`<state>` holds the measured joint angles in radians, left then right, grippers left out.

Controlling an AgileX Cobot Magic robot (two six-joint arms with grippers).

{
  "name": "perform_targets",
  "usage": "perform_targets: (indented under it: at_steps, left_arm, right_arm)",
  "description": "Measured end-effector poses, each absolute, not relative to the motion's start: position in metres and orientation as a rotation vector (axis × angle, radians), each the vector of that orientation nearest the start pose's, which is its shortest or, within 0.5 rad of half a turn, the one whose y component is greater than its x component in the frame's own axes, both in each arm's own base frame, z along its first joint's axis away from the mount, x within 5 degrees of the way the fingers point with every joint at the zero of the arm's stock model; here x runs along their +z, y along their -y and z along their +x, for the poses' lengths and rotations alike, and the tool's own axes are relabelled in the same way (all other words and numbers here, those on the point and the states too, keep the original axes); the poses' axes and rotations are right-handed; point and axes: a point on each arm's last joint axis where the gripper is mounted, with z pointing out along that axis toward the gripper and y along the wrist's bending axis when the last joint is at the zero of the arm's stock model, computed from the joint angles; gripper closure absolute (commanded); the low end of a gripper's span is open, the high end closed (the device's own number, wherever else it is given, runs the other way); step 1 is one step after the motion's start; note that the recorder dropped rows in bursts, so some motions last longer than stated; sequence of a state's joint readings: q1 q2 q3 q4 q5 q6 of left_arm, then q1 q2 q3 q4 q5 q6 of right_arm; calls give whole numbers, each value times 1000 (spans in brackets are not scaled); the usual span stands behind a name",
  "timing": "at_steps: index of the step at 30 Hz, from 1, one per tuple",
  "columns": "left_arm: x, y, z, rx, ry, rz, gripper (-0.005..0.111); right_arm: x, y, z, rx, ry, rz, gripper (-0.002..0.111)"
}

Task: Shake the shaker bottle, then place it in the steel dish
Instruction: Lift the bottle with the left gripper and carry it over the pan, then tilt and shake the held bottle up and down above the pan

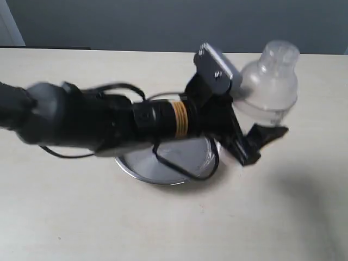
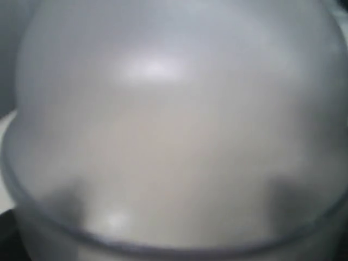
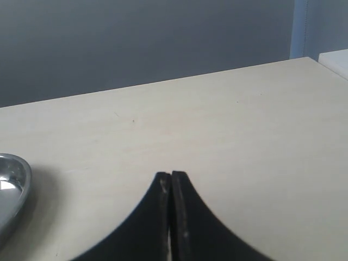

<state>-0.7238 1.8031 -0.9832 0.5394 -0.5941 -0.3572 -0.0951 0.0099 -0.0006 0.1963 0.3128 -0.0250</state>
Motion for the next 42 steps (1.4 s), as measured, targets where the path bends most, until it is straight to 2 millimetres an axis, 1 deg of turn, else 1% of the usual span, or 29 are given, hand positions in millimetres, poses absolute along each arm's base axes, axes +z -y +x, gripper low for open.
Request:
perform_targets:
  at_steps: [2, 5, 7, 8, 10, 11, 14, 15, 16, 17, 19, 20, 21, 22, 24, 25, 26, 27, 28, 30, 31, 32, 34, 36, 37, 39, 40, 41, 42]
  left_arm:
    - [262, 265, 282, -565, -1522, 886, 106]
    - [316, 240, 288, -480, -1448, 770, 106]
    - [335, 224, 289, -450, -1440, 706, 106]
    - [337, 217, 291, -438, -1467, 676, 106]
    - [318, 206, 297, -432, -1574, 614, 106]
    - [296, 202, 300, -430, -1652, 591, 106]
    - [213, 192, 302, -389, -1962, 574, 106]
    - [200, 189, 298, -363, -2045, 593, 106]
    - [199, 190, 294, -344, -2075, 631, 106]
    - [211, 191, 292, -337, -2044, 659, 106]
    - [262, 194, 289, -379, -1851, 630, 106]
    - [279, 194, 288, -404, -1775, 595, 106]
    - [288, 191, 288, -421, -1712, 558, 106]
    - [288, 187, 290, -431, -1688, 517, 106]
    - [259, 183, 295, -430, -1787, 474, 106]
    - [241, 181, 294, -407, -1884, 490, 106]
    - [232, 182, 291, -381, -1947, 537, 106]
    - [237, 184, 287, -368, -1947, 583, 106]
    - [255, 186, 283, -363, -1888, 619, 106]
    - [293, 187, 278, -402, -1752, 578, 106]
    - [301, 184, 278, -409, -1708, 550, 106]
    - [299, 181, 281, -415, -1698, 523, 106]
    - [277, 177, 288, -430, -1805, 456, 106]
    - [263, 179, 286, -394, -1905, 518, 106]
    - [274, 182, 281, -379, -1880, 573, 106]
    - [310, 184, 272, -409, -1752, 568, 106]
    - [317, 183, 270, -423, -1704, 556, 106]
    - [316, 182, 270, -430, -1672, 541, 106]
    - [305, 181, 273, -435, -1693, 523, 106]
  right_arm:
    - [185, 0, 55, 102, -1791, 188, 109]
    - [185, 0, 55, 102, -1791, 188, 109]
    - [185, 0, 55, 102, -1791, 188, 109]
    - [185, 0, 55, 102, -1791, 188, 109]
    - [185, 0, 55, 102, -1791, 188, 109]
    - [185, 0, 55, 102, -1791, 188, 109]
    - [185, 0, 55, 102, -1791, 188, 109]
    - [185, 0, 55, 102, -1791, 188, 109]
    - [185, 0, 55, 102, -1791, 188, 109]
    - [185, 0, 55, 102, -1791, 188, 109]
    - [185, 0, 55, 102, -1791, 188, 109]
    - [185, 0, 55, 102, -1791, 188, 109]
    - [185, 0, 55, 100, -1791, 187, 109]
    - [185, 0, 55, 100, -1791, 187, 109]
    - [185, 0, 55, 100, -1791, 187, 109]
    - [185, 0, 55, 100, -1791, 187, 109]
    - [185, 0, 55, 100, -1791, 187, 109]
    - [185, 0, 55, 100, -1791, 187, 109]
    - [185, 0, 55, 100, -1791, 187, 109]
    - [185, 0, 55, 100, -1791, 187, 109]
    - [185, 0, 55, 100, -1791, 187, 109]
    - [185, 0, 55, 100, -1791, 187, 109]
    - [185, 0, 55, 100, -1791, 187, 109]
    - [185, 0, 55, 100, -1791, 187, 109]
    - [185, 0, 55, 100, -1791, 187, 109]
    - [185, 0, 55, 100, -1791, 187, 109]
    - [185, 0, 55, 100, -1791, 187, 109]
    - [185, 0, 55, 100, -1791, 187, 109]
    - [185, 0, 55, 100, -1791, 187, 109]
